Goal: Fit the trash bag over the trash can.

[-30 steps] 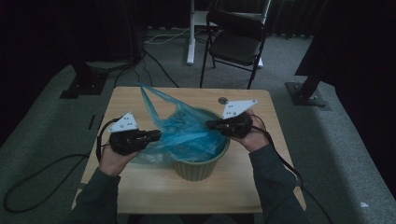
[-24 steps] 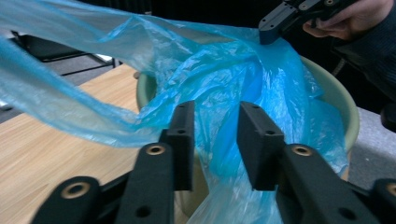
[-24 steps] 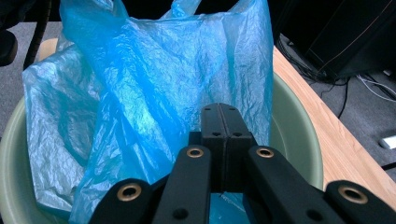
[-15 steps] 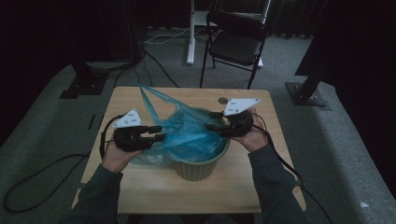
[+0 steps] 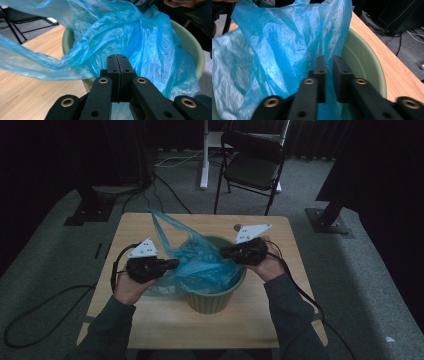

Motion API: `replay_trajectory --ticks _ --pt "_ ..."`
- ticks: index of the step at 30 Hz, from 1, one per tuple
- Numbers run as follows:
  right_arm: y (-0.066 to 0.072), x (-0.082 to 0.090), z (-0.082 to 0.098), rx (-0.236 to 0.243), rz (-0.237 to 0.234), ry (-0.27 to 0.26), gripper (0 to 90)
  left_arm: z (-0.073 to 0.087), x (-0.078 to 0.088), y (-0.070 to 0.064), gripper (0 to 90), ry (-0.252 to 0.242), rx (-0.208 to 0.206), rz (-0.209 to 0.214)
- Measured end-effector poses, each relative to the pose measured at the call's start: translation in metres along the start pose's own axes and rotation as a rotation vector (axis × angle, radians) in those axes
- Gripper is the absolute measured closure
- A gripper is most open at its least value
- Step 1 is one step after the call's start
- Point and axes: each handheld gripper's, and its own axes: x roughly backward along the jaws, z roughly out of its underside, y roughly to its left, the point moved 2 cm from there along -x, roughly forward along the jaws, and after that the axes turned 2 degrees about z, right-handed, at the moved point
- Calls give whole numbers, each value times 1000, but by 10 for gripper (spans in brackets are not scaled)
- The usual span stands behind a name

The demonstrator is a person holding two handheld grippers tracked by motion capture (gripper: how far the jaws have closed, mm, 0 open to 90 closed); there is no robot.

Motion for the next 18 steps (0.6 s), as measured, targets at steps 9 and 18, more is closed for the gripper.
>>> replay_trajectory --ticks 9,18 --pt "3 16 11 20 26 13 900 14 11 12 896 -13 78 -27" --pt "-1 28 27 -5 49 20 900 23 16 19 895 -10 128 -38"
